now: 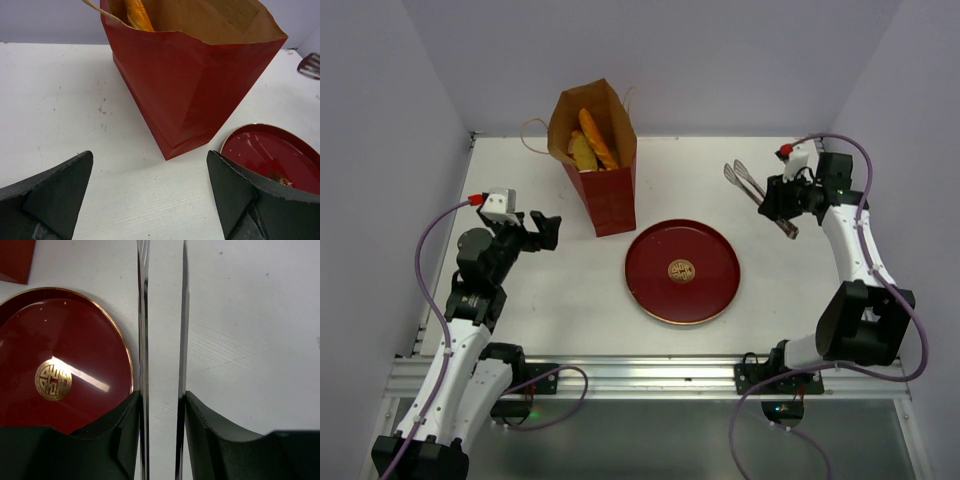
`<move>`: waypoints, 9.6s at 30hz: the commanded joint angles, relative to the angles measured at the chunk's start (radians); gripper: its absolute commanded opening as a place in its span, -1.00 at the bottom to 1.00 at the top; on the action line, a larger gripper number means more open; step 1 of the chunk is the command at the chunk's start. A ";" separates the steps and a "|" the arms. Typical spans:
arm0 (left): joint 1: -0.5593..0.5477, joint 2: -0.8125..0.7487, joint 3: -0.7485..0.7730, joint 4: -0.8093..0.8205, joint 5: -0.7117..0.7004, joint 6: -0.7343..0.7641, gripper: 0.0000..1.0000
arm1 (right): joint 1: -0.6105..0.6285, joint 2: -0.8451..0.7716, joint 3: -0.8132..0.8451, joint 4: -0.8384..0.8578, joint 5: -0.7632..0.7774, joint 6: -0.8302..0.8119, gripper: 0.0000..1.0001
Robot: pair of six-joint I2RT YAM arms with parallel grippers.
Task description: Take the fake bread out of the paper bag
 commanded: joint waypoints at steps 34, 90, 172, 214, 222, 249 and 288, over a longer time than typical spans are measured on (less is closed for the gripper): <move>-0.001 0.303 0.437 -0.205 0.014 -0.309 0.95 | -0.012 -0.458 -0.240 0.108 -0.336 0.168 -0.07; 0.051 0.989 1.060 -0.142 -0.039 -0.264 -1.00 | -0.005 -0.435 -0.011 -0.132 -0.589 0.065 -0.05; -0.023 0.681 0.355 0.375 0.083 -0.661 -1.00 | 0.667 0.249 0.102 0.448 -0.161 1.169 0.00; -0.029 0.664 0.367 0.338 0.087 -0.665 -1.00 | 0.667 0.347 0.029 0.729 -0.158 1.451 -0.03; -0.029 0.661 0.358 0.332 0.090 -0.659 -1.00 | 0.666 0.364 0.018 0.764 -0.129 1.468 -0.22; -0.027 0.649 0.462 0.206 0.028 -0.494 -1.00 | 0.543 0.068 -0.057 0.396 -0.319 0.863 -1.00; -0.027 0.425 0.383 0.119 -0.076 -0.194 -1.00 | 0.250 -0.190 -0.025 -0.682 -0.217 -0.280 -1.00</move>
